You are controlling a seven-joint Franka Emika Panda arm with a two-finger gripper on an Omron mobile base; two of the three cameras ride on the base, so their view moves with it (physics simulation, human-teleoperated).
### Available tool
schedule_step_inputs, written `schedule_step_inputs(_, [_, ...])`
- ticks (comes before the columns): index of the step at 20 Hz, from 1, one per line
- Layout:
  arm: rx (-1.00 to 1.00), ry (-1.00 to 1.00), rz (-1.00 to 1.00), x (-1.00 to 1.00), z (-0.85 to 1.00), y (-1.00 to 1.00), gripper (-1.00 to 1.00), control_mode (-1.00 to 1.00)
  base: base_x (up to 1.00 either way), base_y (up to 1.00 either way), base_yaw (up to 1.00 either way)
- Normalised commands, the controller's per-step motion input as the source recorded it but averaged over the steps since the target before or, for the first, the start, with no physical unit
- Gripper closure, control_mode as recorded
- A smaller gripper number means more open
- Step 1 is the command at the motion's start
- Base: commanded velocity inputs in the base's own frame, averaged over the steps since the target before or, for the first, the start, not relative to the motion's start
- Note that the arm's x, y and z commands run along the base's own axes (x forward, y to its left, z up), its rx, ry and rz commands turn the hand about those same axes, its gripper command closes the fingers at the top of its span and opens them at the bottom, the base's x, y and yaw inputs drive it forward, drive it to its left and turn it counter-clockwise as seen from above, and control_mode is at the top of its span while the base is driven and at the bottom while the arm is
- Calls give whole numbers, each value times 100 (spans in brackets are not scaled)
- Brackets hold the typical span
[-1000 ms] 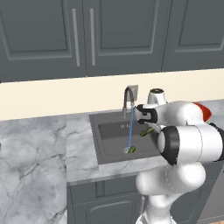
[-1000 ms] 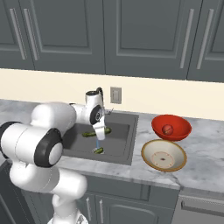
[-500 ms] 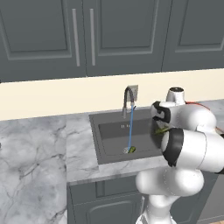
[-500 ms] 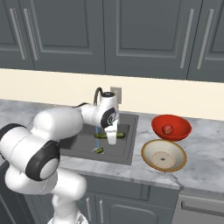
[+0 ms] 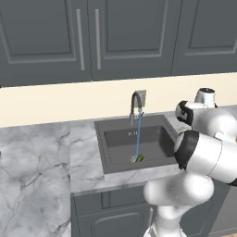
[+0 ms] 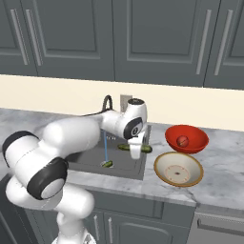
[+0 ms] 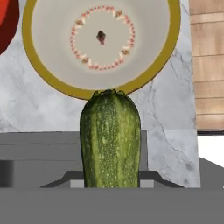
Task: Pick the squashs from the sink and place them in one bowl. Place the onion in the other bowl. Then turn off the sink faucet.
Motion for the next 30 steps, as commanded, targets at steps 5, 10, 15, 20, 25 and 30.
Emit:
schedule_step_inputs(5, [4,1,-15,-9,4,-71,100,-100,0,0,0])
schedule_step_inputs(10, [0,0,-15,-3,0,-68,100,-100,0,0,0])
schedule_step_inputs(15, [0,2,-12,0,-17,-47,100,-100,0,0,0])
schedule_step_inputs(20, [0,5,-1,9,-38,-18,100,-100,0,0,0])
schedule_step_inputs(25, [0,4,0,17,-26,-29,100,-100,0,0,0])
schedule_step_inputs(30, [1,3,0,14,-12,-41,100,-100,0,0,0])
